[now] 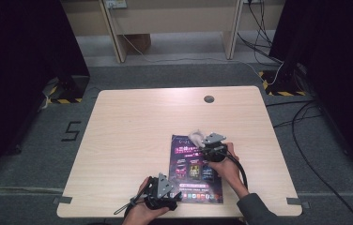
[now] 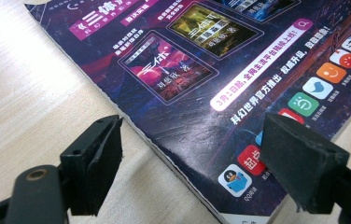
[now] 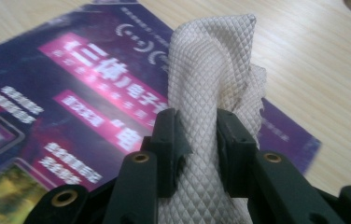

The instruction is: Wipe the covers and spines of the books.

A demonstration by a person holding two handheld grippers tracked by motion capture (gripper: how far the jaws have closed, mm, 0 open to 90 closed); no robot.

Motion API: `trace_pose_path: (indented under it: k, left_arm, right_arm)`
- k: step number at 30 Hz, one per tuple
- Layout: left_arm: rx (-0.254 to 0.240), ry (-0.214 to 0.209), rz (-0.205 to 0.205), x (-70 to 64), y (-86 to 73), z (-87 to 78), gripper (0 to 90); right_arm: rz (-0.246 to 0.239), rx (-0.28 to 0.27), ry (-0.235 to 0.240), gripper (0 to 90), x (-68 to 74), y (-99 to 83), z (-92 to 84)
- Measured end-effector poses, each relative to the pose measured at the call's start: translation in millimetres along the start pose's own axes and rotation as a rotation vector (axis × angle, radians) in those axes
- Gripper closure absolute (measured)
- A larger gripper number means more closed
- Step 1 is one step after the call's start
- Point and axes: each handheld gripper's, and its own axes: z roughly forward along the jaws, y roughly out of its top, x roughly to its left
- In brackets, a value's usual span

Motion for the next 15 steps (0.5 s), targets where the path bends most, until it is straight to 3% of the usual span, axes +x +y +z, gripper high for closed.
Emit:
trace_pose_path:
  k: [10, 15]
  left_arm:
    - [0.001, -0.003, 0.001, 0.6, -0.3, -0.2, 20.3]
    - [-0.002, -0.005, 0.0, 0.7, -0.6, -0.1, 20.4]
  right_arm:
    - [-0.108, -0.018, 0.123, 71.2, 52.7, 14.7, 6.1]
    - [-0.114, -0.028, 0.145, 71.1, 61.7, 15.3, 6.1]
